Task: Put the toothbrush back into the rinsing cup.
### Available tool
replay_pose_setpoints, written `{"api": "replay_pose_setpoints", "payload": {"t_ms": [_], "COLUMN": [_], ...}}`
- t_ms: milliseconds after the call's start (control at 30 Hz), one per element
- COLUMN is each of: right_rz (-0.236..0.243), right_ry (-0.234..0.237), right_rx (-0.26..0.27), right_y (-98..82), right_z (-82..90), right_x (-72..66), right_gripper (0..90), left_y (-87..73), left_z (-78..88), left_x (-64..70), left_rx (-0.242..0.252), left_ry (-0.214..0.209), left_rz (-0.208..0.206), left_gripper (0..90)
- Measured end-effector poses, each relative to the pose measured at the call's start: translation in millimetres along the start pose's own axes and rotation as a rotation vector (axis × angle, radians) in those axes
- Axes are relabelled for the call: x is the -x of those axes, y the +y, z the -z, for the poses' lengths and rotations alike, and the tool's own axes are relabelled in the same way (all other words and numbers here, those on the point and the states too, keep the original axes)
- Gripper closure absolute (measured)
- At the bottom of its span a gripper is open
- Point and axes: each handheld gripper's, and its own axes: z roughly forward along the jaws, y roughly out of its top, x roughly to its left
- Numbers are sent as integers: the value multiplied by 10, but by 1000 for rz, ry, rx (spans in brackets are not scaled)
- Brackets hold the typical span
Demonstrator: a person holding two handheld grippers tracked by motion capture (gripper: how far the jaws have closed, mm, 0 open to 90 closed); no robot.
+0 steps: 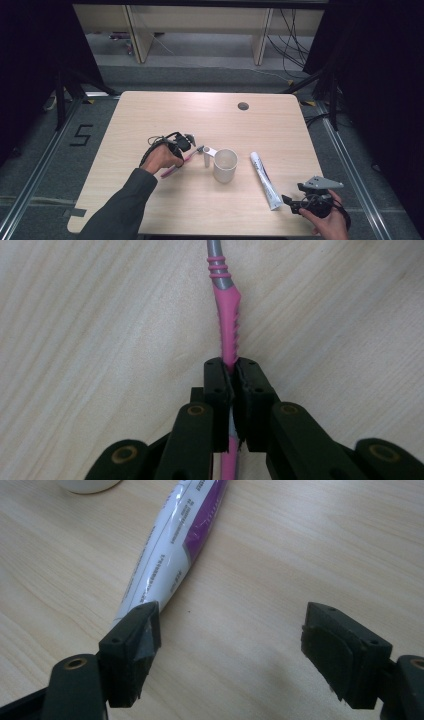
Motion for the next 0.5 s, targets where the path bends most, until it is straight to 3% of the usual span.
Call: {"api": "replay_pose_setpoints", "payload": {"t_ms": [100, 133, 167, 200, 267, 300, 467, 500], "right_rz": [-50, -9, -32, -11, -28, -8, 2, -30], "right_ry": [16, 4, 8, 5, 7, 2, 5, 7], "right_rx": [-10, 7, -1, 9, 9, 15, 21, 11], "right_y": [2, -1, 4, -1, 4, -2, -2, -5], "right_z": [5, -2, 8, 1, 4, -2, -7, 0], "right_x": [-25, 3, -9, 5, -2, 10, 18, -7], "right_gripper": [246, 246, 246, 246, 246, 246, 246, 246], "left_y": [-12, -19, -29, -39, -60, -68, -134, -150], "left_z": [81, 116, 143, 174, 233, 267, 386, 401], "left_x": [-31, -42, -50, -58, -73, -84, -80, -81], "left_rx": [62, 78, 99, 120, 164, 197, 360, 398], "left_ry": [1, 2, 2, 0, 6, 12, 11, 13], "left_rz": [17, 20, 25, 33, 43, 43, 89, 95], "left_gripper": [836, 836, 836, 836, 836, 836, 836, 835]}}
